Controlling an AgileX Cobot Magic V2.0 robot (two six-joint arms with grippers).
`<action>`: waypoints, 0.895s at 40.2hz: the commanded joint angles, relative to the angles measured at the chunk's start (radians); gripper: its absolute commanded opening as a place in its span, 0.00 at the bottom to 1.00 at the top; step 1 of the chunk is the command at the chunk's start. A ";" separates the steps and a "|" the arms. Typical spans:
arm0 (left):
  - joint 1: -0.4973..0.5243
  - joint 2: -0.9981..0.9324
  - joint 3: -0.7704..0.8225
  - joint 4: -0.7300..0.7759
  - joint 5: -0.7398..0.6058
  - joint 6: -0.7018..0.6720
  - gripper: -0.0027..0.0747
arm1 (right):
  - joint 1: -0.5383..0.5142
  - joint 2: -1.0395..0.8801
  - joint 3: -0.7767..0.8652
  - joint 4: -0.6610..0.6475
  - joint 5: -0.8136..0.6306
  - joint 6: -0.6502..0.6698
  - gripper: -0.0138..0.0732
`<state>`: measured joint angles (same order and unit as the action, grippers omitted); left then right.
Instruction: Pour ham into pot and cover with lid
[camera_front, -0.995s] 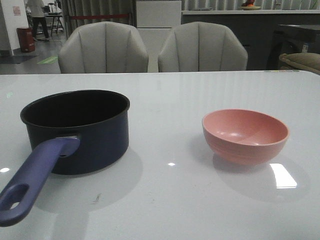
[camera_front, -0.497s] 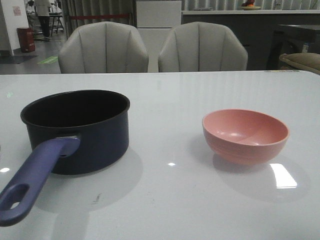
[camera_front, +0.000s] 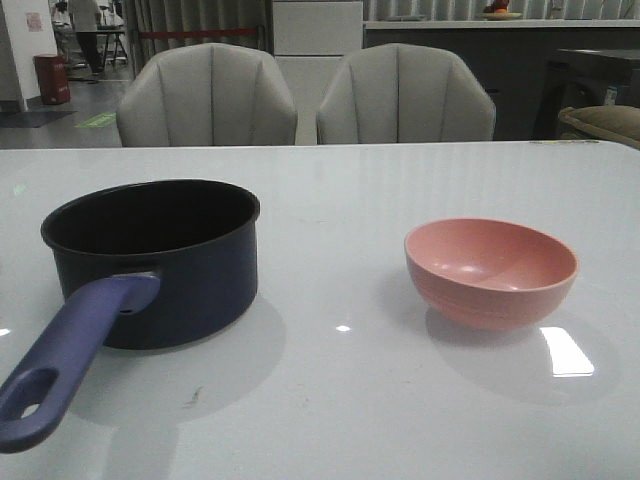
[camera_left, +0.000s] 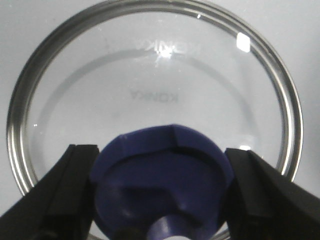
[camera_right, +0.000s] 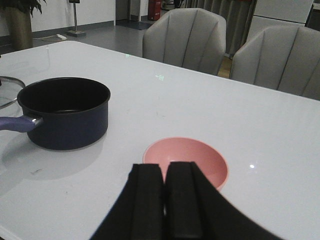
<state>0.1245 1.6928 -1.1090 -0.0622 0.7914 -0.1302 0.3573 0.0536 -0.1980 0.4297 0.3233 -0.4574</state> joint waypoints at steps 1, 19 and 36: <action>0.001 -0.089 -0.061 0.000 -0.020 0.027 0.29 | 0.001 0.009 -0.027 0.014 -0.073 -0.009 0.33; -0.223 -0.124 -0.379 0.000 0.210 0.094 0.29 | 0.001 0.009 -0.027 0.014 -0.073 -0.009 0.33; -0.491 0.019 -0.550 0.007 0.341 0.096 0.29 | 0.001 0.009 -0.027 0.014 -0.073 -0.009 0.33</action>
<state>-0.3294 1.7237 -1.5880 -0.0538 1.1410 -0.0349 0.3573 0.0536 -0.1980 0.4297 0.3233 -0.4574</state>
